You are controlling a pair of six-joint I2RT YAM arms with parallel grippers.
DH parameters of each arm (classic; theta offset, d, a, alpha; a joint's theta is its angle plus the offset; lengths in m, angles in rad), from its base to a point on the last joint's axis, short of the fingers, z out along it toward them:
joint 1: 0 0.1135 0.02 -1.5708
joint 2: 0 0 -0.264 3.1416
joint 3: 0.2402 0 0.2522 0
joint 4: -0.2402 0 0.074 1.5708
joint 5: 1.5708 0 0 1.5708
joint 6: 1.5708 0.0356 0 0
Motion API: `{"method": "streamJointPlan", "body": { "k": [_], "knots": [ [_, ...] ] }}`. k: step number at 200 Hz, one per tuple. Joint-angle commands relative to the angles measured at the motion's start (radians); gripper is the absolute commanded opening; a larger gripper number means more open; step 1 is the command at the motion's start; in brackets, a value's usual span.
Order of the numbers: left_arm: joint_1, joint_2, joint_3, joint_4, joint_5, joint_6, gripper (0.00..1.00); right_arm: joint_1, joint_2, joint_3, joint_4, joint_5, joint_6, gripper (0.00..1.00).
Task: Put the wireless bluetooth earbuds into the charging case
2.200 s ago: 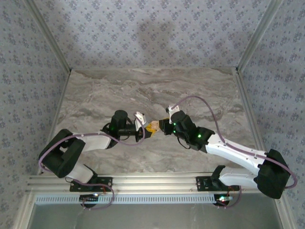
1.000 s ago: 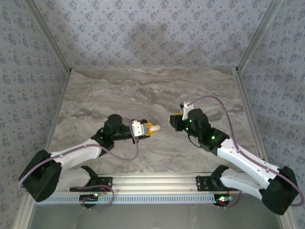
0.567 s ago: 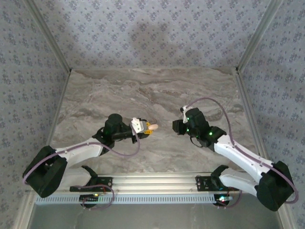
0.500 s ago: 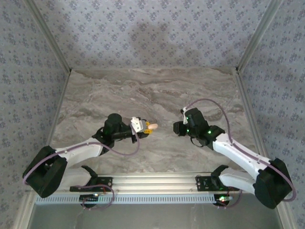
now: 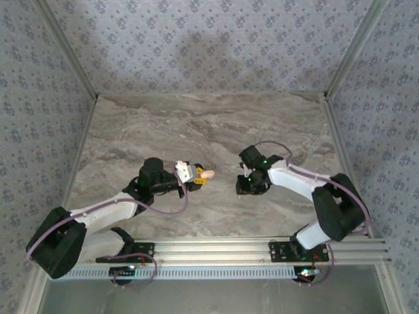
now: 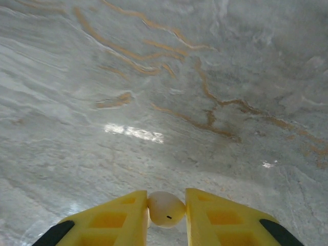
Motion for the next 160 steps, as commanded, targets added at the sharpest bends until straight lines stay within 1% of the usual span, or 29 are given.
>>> {"method": "streamJointPlan", "body": {
  "k": [1,22,37,44,60,73,94,107,121,139,149,160],
  "knots": [
    [0.006,-0.022,-0.008,-0.007,0.033,-0.015,0.07,-0.004,0.057,0.052,-0.126,-0.002,-0.041,0.28],
    [0.007,-0.023,-0.010,-0.009,0.033,-0.020,0.07,-0.002,0.105,0.074,-0.137,0.008,-0.057,0.29],
    [0.007,-0.024,-0.011,-0.012,0.033,-0.021,0.07,-0.002,0.117,0.080,-0.136,0.010,-0.058,0.32],
    [0.007,-0.026,-0.011,-0.012,0.032,-0.021,0.07,-0.001,0.118,0.081,-0.132,0.010,-0.058,0.35],
    [0.009,-0.023,-0.011,-0.015,0.031,-0.021,0.07,0.000,0.110,0.084,-0.135,0.018,-0.057,0.45],
    [0.009,-0.025,-0.011,-0.016,0.032,-0.023,0.07,0.000,0.089,0.089,-0.144,0.030,-0.057,0.48],
    [0.011,-0.025,-0.013,-0.014,0.032,-0.029,0.07,0.008,-0.005,0.105,-0.156,0.065,-0.052,0.49],
    [0.013,-0.022,-0.011,-0.010,0.033,-0.036,0.07,0.031,-0.092,0.107,-0.124,0.047,-0.053,0.47],
    [0.016,-0.017,-0.010,-0.005,0.035,-0.042,0.07,0.070,-0.193,0.078,-0.022,-0.021,-0.039,0.45],
    [0.021,-0.014,-0.008,0.002,0.040,-0.050,0.07,0.124,-0.303,0.020,0.155,-0.086,-0.004,0.43],
    [0.022,-0.013,-0.008,0.005,0.045,-0.055,0.07,0.159,-0.343,0.007,0.196,-0.076,-0.008,0.43],
    [0.024,-0.009,-0.007,0.009,0.049,-0.063,0.07,0.192,-0.371,0.006,0.206,-0.031,-0.038,0.42]
  ]
}}
